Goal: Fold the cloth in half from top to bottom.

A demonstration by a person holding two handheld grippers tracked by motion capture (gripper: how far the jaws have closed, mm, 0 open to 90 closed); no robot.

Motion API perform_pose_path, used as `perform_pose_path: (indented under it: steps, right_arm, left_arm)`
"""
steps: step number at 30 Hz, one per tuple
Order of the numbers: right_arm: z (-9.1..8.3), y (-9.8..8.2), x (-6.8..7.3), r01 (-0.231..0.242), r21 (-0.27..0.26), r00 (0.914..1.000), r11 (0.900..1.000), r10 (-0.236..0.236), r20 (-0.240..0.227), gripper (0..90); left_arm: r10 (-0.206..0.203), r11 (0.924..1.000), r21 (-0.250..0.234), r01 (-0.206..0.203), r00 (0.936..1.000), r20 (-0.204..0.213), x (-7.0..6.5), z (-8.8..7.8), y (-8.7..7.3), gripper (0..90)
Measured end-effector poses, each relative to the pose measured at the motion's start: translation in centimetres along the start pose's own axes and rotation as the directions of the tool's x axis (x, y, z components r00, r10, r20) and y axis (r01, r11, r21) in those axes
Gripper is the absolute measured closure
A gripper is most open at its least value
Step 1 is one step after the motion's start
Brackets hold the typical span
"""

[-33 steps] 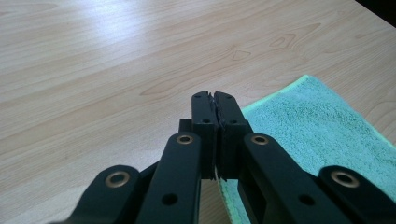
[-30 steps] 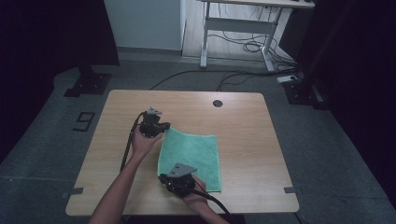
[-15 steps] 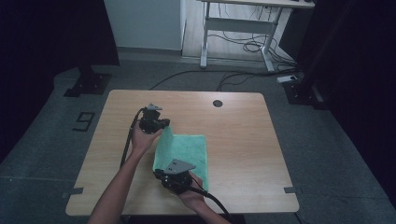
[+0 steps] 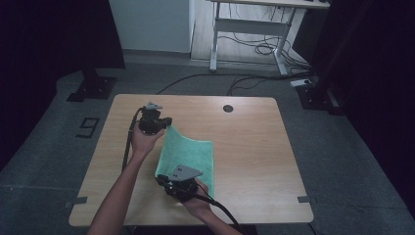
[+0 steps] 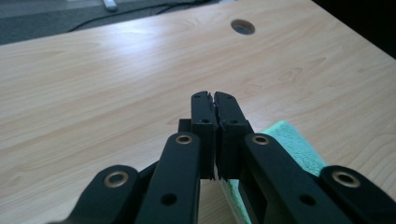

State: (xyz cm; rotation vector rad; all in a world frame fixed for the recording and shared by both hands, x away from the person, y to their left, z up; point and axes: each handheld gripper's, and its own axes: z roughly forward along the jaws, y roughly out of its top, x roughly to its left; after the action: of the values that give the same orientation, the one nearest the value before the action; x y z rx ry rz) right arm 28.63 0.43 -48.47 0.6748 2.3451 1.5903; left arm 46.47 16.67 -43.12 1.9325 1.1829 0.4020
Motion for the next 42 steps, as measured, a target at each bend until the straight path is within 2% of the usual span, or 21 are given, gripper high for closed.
perform_pose_path:
  steps: [1, 2, 3, 4, 6, 7, 10, 17, 27, 31, 35, 37, 38, 39, 40, 42]
  right_arm:
    - [-0.3, -0.2, -0.1, -0.003, -0.003, 1.0000, 1.000, 0.003, 0.004, 84.6]
    - [-0.3, -0.2, -0.1, -0.003, -0.003, 1.0000, 1.000, 0.003, 0.004, 84.6]
    - [-1.0, -0.7, -0.3, -0.016, -0.008, 0.9997, 1.000, 0.016, 0.016, 84.5]
    - [-1.0, -0.7, -0.3, -0.016, -0.008, 0.9997, 1.000, 0.016, 0.016, 84.5]
    - [-1.8, -1.3, -0.6, -0.031, -0.006, 0.9990, 1.000, 0.031, 0.032, 84.3]
    - [-2.3, -1.6, -0.8, -0.035, -0.005, 0.9985, 0.999, 0.035, 0.042, 84.3]
    - [-3.3, -2.2, -1.4, -0.054, -0.011, 0.9970, 0.998, 0.055, 0.055, 84.2]
    - [-5.3, -3.9, -2.8, -0.102, -0.015, 0.9905, 0.995, 0.103, 0.091, 84.0]
    - [-6.9, -6.2, -3.9, -0.137, 0.012, 0.9832, 0.991, 0.134, 0.124, 83.7]
    - [-7.3, -7.0, -4.4, -0.168, 0.020, 0.9780, 0.986, 0.164, 0.129, 83.8]
    - [-7.4, -7.2, -4.6, -0.170, 0.025, 0.9773, 0.985, 0.165, 0.133, 83.7]
    - [-7.3, -7.3, -4.7, -0.172, 0.027, 0.9771, 0.985, 0.167, 0.132, 83.7]
    - [-7.3, -7.3, -4.7, -0.172, 0.028, 0.9771, 0.985, 0.167, 0.132, 83.7]
    - [-7.2, -7.3, -4.7, -0.170, 0.030, 0.9775, 0.985, 0.165, 0.131, 83.7]
    - [-7.2, -7.4, -4.7, -0.171, 0.031, 0.9773, 0.985, 0.166, 0.132, 83.7]
    - [-7.1, -7.4, -4.7, -0.171, 0.032, 0.9775, 0.985, 0.165, 0.130, 83.7]
  left_arm:
    - [0.007, 0.9999, 0.011, -0.007, 0.9999, 0.009, -0.7, 0.9, -0.1, 87.3]
    - [0.007, 0.9999, 0.011, -0.007, 0.9999, 0.009, -0.7, 0.9, -0.1, 87.3]
    - [0.016, 0.9995, 0.026, -0.016, 0.9996, 0.023, -1.5, 1.9, -0.2, 87.2]
    - [0.016, 0.9995, 0.026, -0.016, 0.9996, 0.023, -1.5, 1.9, -0.2, 87.0]
    - [0.033, 0.9984, 0.045, -0.035, 0.9987, 0.038, -2.9, 3.4, -0.3, 87.0]
    - [0.033, 0.9984, 0.045, -0.035, 0.9987, 0.038, -2.9, 3.4, -0.3, 86.9]
    - [0.052, 0.9964, 0.064, -0.055, 0.9974, 0.051, -4.3, 5.0, -0.1, 86.7]
    - [0.059, 0.9938, 0.090, -0.064, 0.9962, 0.064, -5.4, 7.0, 0.0, 85.9]
    - [0.068, 0.9905, 0.113, -0.078, 0.9939, 0.087, -6.9, 9.1, -0.3, 85.4]
    - [0.076, 0.9858, 0.142, -0.090, 0.9923, 0.098, -7.1, 9.7, -0.8, 83.4]
    - [0.074, 0.9815, 0.166, -0.095, 0.9886, 0.131, -7.3, 10.2, -1.6, 78.1]
    - [0.078, 0.9767, 0.188, -0.104, 0.9869, 0.141, -7.6, 10.5, -2.0, 71.9]
    - [0.090, 0.9684, 0.218, -0.121, 0.9848, 0.149, -8.0, 10.9, -2.2, 67.3]
    - [0.108, 0.9615, 0.237, -0.139, 0.9844, 0.139, -8.2, 11.2, -2.5, 62.0]
    - [0.117, 0.9591, 0.243, -0.145, 0.9853, 0.124, -8.5, 11.4, -2.7, 60.3]
    - [0.109, 0.9593, 0.249, -0.133, 0.9883, 0.107, -8.7, 11.9, -3.1, 57.2]
